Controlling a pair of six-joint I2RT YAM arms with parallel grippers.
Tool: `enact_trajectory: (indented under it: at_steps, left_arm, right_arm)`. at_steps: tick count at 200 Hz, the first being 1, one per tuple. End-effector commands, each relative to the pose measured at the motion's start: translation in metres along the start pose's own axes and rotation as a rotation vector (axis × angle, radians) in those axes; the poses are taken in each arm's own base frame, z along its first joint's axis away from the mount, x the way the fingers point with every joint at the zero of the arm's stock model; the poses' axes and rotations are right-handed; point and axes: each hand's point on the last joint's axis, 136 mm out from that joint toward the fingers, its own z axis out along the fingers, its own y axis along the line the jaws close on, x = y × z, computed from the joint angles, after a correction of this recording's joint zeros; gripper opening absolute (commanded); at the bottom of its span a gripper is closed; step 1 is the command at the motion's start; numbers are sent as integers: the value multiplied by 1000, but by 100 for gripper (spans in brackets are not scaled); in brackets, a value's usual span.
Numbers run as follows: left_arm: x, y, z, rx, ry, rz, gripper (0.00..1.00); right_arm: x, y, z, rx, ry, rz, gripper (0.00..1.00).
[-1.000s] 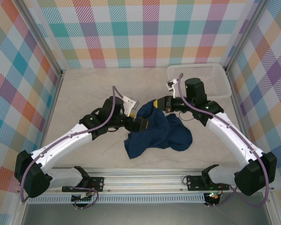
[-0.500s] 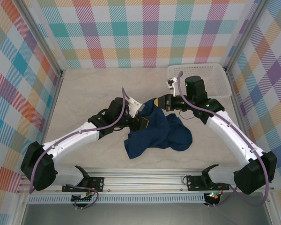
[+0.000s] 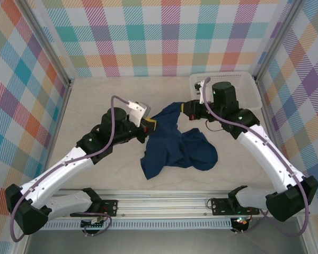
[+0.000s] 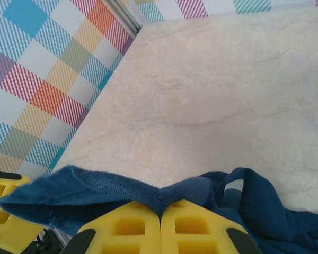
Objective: Fold the inside-out t-shirt
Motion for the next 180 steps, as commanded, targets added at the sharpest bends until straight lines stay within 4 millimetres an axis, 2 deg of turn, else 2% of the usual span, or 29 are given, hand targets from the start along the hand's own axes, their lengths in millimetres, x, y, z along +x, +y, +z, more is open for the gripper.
enact_trajectory:
  at_steps: [1,26,53,63,81,94,115,131,147,153,166,180]
  left_arm:
    - [7,2,6,-8,48,1,0]
    - [26,1,12,14,97,-23,0]
    - [60,-3,18,56,155,-79,0]
    - [72,-11,21,112,182,-101,0]
    - [98,-28,29,217,245,-145,0]
    - [113,-43,39,265,285,-162,0]
    - [125,-66,64,293,328,-144,3]
    - [127,-87,85,330,359,-124,8]
    - [135,-109,96,384,412,-101,11]
    - [139,-114,96,399,434,-90,13]
    - [148,-119,87,439,478,-56,25]
    - [151,-116,71,442,493,-6,42]
  right_arm:
    - [-26,9,-17,6,-106,-56,7]
    - [2,-4,-13,46,-2,-56,19]
    - [34,-44,-29,251,64,-80,27]
    - [41,-58,-37,329,74,-88,28]
    - [52,-65,-42,359,85,-88,32]
    - [58,-65,-36,340,100,-75,35]
    - [66,-74,-20,338,145,-53,39]
    - [72,-91,-7,366,185,-19,41]
    - [78,-111,-1,381,216,47,42]
    - [79,-117,1,384,219,64,43]
    - [83,-129,5,399,220,90,46]
    - [88,-139,12,408,231,105,48]
